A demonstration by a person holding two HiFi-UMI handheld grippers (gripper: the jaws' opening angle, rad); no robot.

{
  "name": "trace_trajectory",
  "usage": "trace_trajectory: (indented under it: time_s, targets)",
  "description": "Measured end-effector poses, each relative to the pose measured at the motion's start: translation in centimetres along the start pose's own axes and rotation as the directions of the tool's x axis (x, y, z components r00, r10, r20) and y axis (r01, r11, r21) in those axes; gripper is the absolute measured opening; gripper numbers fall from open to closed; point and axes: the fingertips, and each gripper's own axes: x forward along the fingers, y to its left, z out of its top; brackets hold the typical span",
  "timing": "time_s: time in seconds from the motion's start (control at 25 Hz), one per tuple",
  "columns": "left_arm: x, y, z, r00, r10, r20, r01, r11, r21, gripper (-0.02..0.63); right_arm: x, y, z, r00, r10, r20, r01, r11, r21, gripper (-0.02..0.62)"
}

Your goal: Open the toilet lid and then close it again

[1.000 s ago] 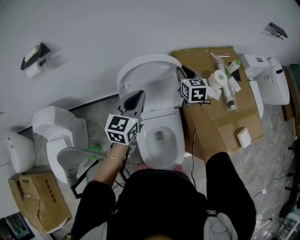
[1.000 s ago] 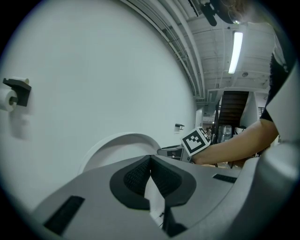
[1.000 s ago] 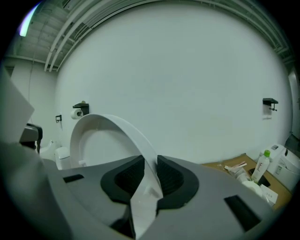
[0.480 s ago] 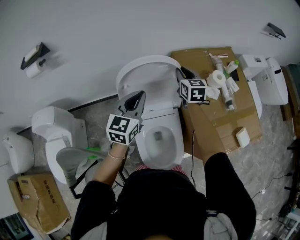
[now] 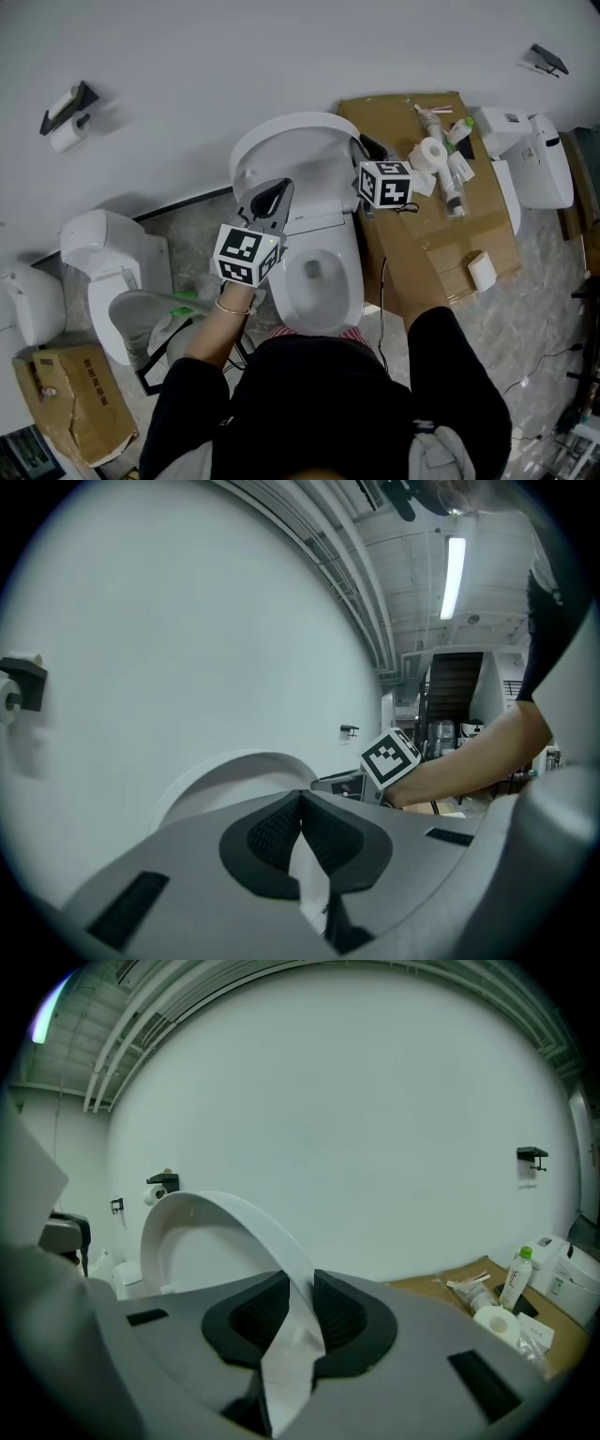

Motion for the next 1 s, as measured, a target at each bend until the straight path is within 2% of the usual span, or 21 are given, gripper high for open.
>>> trace_trajectory:
  time_s: [1.0]
  targets:
    - [-1.2, -1.7, 0.3, 1.0, 0.017, 0.01, -0.017, 1.0, -0.021, 0.005, -3.7, 0.8, -1.2, 1.0, 0.022, 0.02, -0.022, 1.0, -0.012, 0.092]
